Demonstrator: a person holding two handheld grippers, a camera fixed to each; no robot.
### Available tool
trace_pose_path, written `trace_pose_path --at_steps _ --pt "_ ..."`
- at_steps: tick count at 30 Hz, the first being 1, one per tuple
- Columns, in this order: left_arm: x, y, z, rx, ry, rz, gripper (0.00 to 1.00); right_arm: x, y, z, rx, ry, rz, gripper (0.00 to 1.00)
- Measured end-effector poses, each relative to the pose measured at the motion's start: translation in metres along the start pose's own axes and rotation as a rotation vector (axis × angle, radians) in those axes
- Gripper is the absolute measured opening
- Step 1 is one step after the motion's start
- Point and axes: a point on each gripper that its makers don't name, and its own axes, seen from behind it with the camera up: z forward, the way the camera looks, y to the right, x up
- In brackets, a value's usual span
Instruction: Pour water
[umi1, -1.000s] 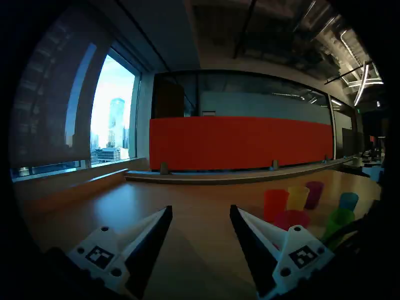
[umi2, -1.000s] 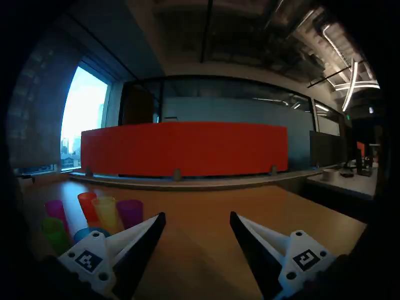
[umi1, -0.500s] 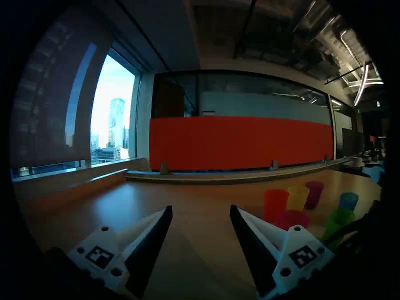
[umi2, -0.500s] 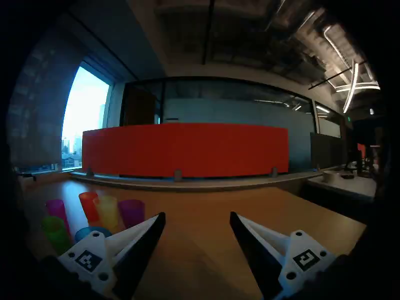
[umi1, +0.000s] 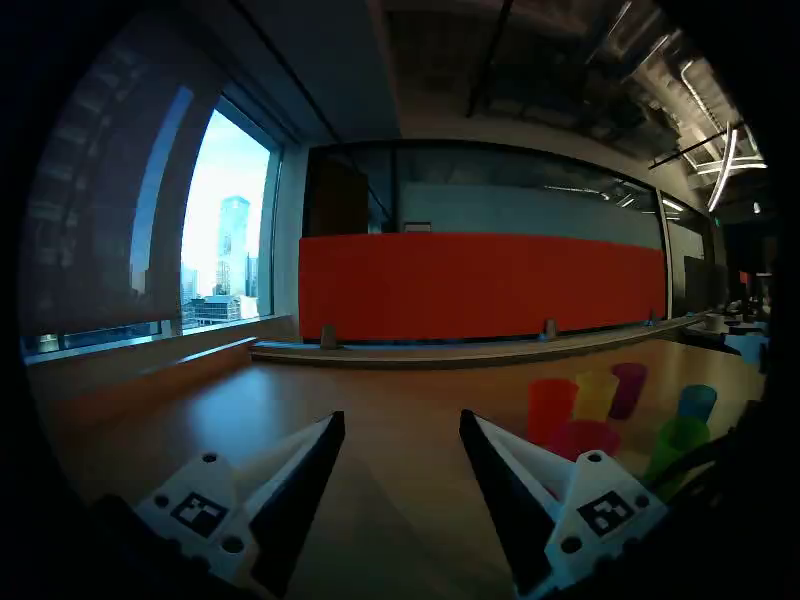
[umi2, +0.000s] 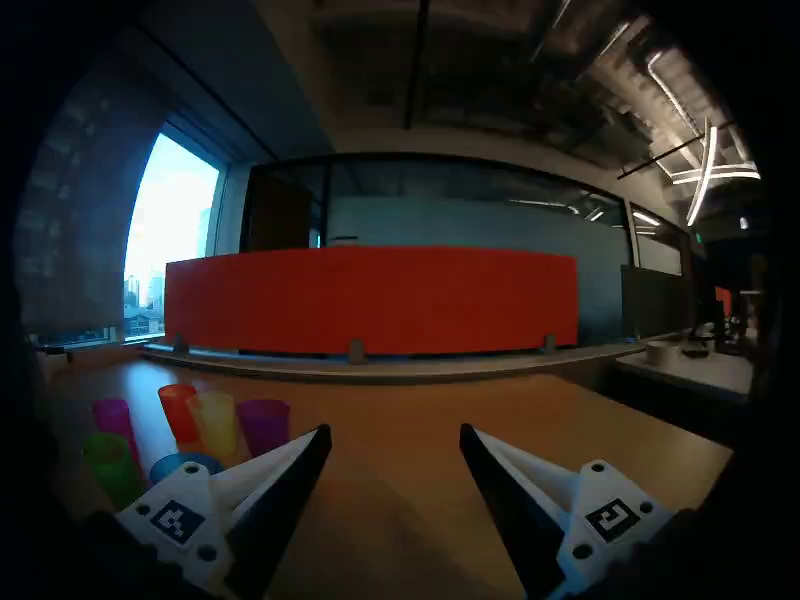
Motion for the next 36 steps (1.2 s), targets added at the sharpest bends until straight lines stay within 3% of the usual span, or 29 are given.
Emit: trace_pose_path --at_steps 36 --pt "0.0078 -0.002 -0.002 0.0 -0.003 0.001 0.84 -0.0001 0.0001 0.0003 0.0 0.0 0.0 1.0"
